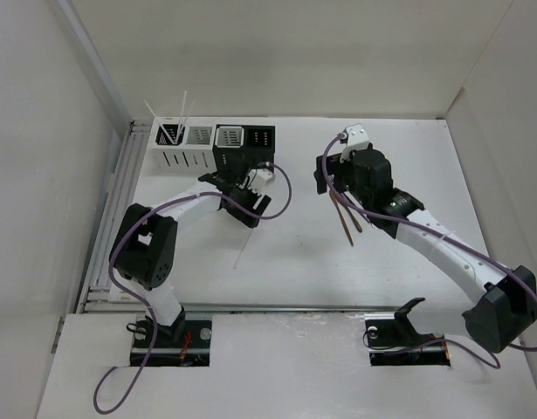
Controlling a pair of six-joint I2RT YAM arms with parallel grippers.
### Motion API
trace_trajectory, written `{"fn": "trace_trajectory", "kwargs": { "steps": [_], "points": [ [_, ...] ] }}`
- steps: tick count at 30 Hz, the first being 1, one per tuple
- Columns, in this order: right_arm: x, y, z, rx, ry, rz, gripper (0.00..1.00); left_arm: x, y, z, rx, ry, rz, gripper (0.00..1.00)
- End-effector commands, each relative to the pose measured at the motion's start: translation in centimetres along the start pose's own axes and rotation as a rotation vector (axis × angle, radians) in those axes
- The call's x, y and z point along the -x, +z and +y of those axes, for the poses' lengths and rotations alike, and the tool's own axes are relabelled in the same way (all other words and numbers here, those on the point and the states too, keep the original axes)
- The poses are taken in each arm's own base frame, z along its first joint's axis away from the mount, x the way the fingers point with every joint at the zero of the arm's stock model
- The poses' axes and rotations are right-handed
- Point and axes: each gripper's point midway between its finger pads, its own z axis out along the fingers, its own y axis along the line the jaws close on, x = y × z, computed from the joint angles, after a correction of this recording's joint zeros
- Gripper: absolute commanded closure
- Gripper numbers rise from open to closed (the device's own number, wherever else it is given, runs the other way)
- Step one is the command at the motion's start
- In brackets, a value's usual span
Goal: Sort the eating utensils into containers
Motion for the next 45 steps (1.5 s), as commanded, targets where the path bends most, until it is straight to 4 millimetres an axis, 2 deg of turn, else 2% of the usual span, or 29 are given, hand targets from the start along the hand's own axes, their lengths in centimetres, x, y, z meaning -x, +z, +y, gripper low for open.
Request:
{"fn": "trace_trajectory", "kwargs": {
  "steps": [1,2,3,5,9,11,13,15,18,22,25,26,27,28,31,32,33,34,35,36,37,38,39,40,41,42,44,45],
  "points": [
    [0.4,-1.3,-0.8,-0.050,0.028,-0.011,0.01,0.4,0.4,-0.9,-0.012,0.012,0.002,0.34],
    [-0.2,-1.4,-0.8,-0.053,0.033,0.011,0.01,0.5,0.7,-0.8,-0.011,0.012,-0.001,0.35],
    [-0.5,-1.7,-1.1,-0.064,0.031,0.017,0.01,-0.5,1.5,-1.1,-0.012,0.017,0.033,0.35],
    [-0.7,-2.1,-1.6,-0.086,0.035,0.030,0.01,-1.0,2.2,-1.4,-0.009,0.013,0.058,0.38],
    [-1.2,-2.8,-2.3,-0.118,0.029,0.045,0.01,-3.7,3.4,-1.5,0.000,0.000,0.141,0.44],
    [-1.1,-3.5,-2.6,-0.129,0.040,0.036,0.01,-5.3,3.9,-1.5,0.002,-0.018,0.196,0.50],
    [-0.9,-4.1,-2.8,-0.137,0.053,0.021,0.01,-5.9,4.2,-1.6,-0.002,-0.022,0.222,0.58],
    [-1.2,-4.4,-3.1,-0.147,0.060,0.025,0.01,-6.6,4.6,-2.0,-0.033,-0.020,0.248,0.76],
    [-1.4,-4.8,-3.3,-0.156,0.070,0.024,0.01,-6.2,5.0,-2.3,-0.053,-0.032,0.244,1.00],
    [-0.8,-5.3,-3.3,-0.153,0.085,0.004,0.01,-5.9,4.9,-2.5,-0.062,-0.033,0.241,1.00],
    [-1.3,-5.2,-3.3,-0.155,0.092,0.012,0.01,-3.3,3.6,-2.6,-0.071,-0.014,0.182,1.00],
    [-0.7,-5.4,-3.3,-0.152,0.098,-0.008,0.02,-2.3,3.0,-2.7,-0.077,-0.011,0.159,1.00],
    [-0.9,-5.2,-3.3,-0.151,0.099,-0.009,0.02,-1.3,2.0,-2.7,-0.075,0.002,0.139,1.00],
    [-0.9,-5.2,-3.3,-0.151,0.099,-0.009,0.02,1.2,0.9,-2.4,-0.078,0.004,0.083,1.00],
    [-1.5,-4.2,-3.5,-0.177,0.093,0.004,0.02,5.4,-2.5,-1.4,-0.060,0.035,-0.016,1.00],
    [-1.5,-3.9,-3.4,-0.178,0.091,0.010,0.01,8.6,-4.3,-0.6,-0.039,0.050,-0.093,1.00],
    [-0.7,-3.6,-3.3,-0.176,0.079,0.003,0.01,10.4,-5.9,-0.6,-0.029,0.060,-0.141,1.00],
    [-1.0,-2.6,-3.0,-0.167,0.061,0.027,0.01,12.0,-7.5,0.1,-0.010,0.070,-0.190,1.00],
    [-0.8,-2.2,-2.8,-0.156,0.032,0.032,0.01,15.0,-10.0,1.1,0.019,0.074,-0.275,1.00],
    [-0.5,-1.7,-2.2,-0.128,0.015,0.039,0.01,16.4,-11.4,1.6,0.036,0.076,-0.320,1.00],
    [0.8,-1.3,-1.8,-0.113,0.006,0.022,0.01,18.0,-13.1,2.4,0.060,0.078,-0.382,1.00],
    [0.2,-0.1,-1.5,-0.104,-0.030,0.051,0.01,19.7,-14.9,4.2,0.098,0.047,-0.457,1.00],
    [0.3,0.4,-1.1,-0.086,-0.043,0.057,0.01,21.8,-17.7,5.3,0.136,0.016,-0.549,1.00],
    [1.4,0.8,-1.0,-0.084,-0.051,0.043,0.01,22.7,-19.1,6.8,0.177,-0.009,-0.599,1.00],
    [0.9,2.0,-0.5,-0.072,-0.066,0.060,0.01,24.3,-21.3,8.4,0.230,-0.022,-0.691,1.00],
    [1.1,2.5,-0.7,-0.072,-0.072,0.063,0.01,24.8,-23.8,11.3,0.303,-0.058,-0.749,1.00],
    [2.3,3.5,-0.2,-0.039,-0.073,0.040,0.01,25.2,-26.2,15.4,0.419,-0.118,-0.810,1.00],
    [1.7,4.5,0.2,-0.023,-0.088,0.055,0.01,24.8,-27.3,19.2,0.487,-0.168,-0.840,1.00]
  ]
}}
